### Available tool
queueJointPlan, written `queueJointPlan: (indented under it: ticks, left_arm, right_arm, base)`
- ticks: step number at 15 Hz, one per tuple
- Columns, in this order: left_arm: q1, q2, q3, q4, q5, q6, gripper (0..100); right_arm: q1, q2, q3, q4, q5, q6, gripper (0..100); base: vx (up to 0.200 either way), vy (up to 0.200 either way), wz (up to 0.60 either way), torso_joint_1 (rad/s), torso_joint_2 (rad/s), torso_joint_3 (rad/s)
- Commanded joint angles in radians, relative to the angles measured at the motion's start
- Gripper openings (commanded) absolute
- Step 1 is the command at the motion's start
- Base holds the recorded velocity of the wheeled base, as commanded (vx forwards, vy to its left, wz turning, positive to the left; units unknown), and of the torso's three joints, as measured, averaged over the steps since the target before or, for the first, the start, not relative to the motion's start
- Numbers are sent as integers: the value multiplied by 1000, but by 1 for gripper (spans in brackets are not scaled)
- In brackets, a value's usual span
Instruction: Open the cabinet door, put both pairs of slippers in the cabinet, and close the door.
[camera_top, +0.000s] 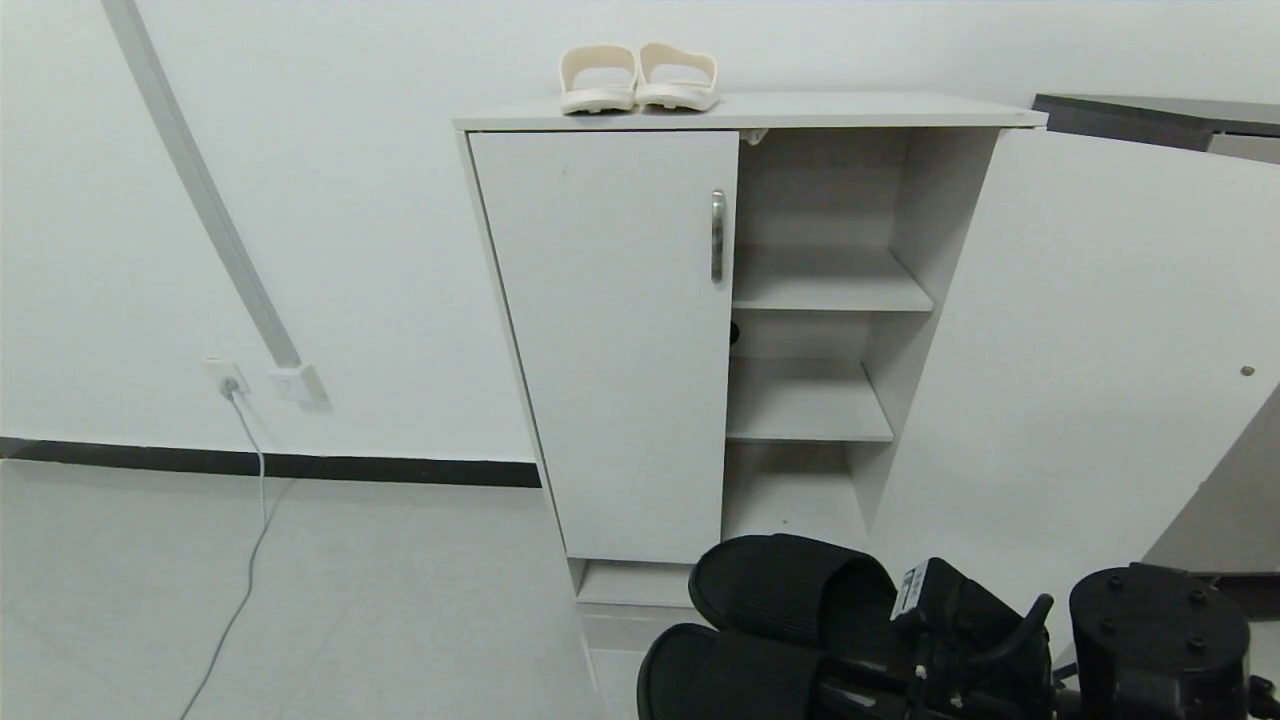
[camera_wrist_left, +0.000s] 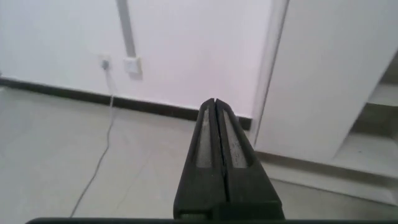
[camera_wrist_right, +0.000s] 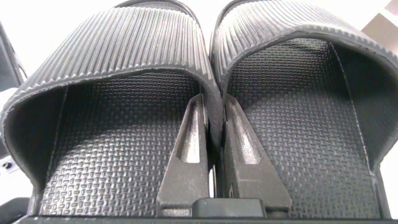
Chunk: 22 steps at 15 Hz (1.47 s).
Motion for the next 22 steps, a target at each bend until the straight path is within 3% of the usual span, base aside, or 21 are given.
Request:
queueJointPlan:
  ticks: [1, 4, 7, 11, 19, 22]
  left_arm:
    - [2, -9, 6, 8, -83, -7, 0]
    - [2, -9, 6, 8, -71, -24, 0]
    - [2, -9, 6, 10, -71, -24, 0]
    - [2, -9, 6, 10, -71, -22, 0]
    - [2, -9, 6, 10, -71, -16, 0]
    - [2, -10, 6, 10, -71, -16, 0]
  right_arm:
    - [1, 1, 0, 0, 0, 0, 0]
    - [2, 22, -6, -2, -75, 12, 0]
    - [22, 87, -44, -3, -179, 121, 0]
    - [73, 233, -222, -2, -405, 264, 0]
    - [64, 522, -540, -2, -848, 325, 0]
    - [15, 541, -580, -2, -912, 328, 0]
  base:
    - [0, 0, 0, 0, 0, 0]
    - [0, 0, 0, 0, 0, 0]
    - [0, 0, 0, 0, 0, 0]
    - [0, 0, 0, 0, 0, 0]
    - [0, 0, 0, 0, 0, 0]
    - [0, 0, 0, 0, 0, 0]
